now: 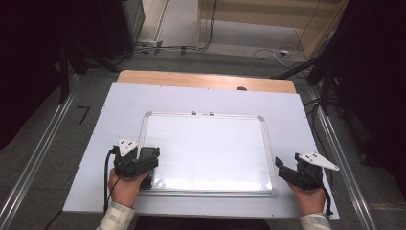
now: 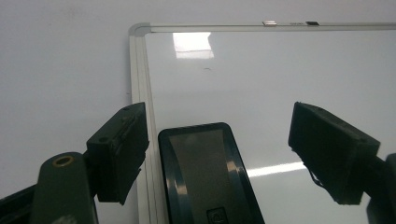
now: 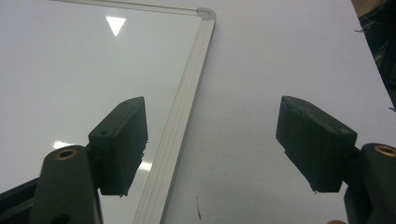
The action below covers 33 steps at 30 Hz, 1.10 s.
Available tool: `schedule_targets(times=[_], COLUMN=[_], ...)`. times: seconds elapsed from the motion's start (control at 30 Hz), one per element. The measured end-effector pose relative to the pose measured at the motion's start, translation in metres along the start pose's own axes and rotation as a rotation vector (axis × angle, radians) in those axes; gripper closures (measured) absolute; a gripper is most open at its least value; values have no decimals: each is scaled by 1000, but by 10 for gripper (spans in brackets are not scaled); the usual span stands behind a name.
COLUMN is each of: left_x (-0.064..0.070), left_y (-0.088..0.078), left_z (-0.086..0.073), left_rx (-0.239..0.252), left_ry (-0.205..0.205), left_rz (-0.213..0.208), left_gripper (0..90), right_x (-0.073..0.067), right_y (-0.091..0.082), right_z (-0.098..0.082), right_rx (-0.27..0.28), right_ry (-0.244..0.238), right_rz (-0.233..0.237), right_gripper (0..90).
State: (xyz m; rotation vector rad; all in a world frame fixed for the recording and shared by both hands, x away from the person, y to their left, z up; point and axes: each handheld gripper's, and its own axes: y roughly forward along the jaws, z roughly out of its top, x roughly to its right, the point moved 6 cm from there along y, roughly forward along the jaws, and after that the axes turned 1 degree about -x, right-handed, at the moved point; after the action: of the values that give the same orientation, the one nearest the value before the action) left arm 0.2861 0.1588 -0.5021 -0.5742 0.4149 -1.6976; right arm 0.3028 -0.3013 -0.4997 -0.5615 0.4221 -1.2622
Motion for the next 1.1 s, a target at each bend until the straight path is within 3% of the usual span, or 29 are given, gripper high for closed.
schedule_targets(times=[0.23, 0.3, 0.4, 0.63, 0.87, 1.1], left_x=[-2, -2, -5, -10, -26, -32], left_y=[-1, -1, -1, -5, -13, -16], left_z=[2, 3, 3, 6, 7, 5], left_rx=[8, 12, 11, 31, 52, 53], left_ry=[-5, 4, 27, 39, 16, 8], left_rz=[-24, -24, 12, -9, -15, -18], left_gripper=[186, 185, 186, 186, 186, 186], right_x=[1, 1, 1, 2, 2, 2], right_y=[0, 0, 0, 0, 0, 0], right_z=[-1, -1, -1, -1, -1, -2], right_rx=[1, -2, -3, -4, -4, -8], right_ry=[3, 2, 1, 4, 4, 5], right_rz=[0, -1, -2, -2, -2, -3], right_gripper=[236, 236, 236, 236, 236, 236])
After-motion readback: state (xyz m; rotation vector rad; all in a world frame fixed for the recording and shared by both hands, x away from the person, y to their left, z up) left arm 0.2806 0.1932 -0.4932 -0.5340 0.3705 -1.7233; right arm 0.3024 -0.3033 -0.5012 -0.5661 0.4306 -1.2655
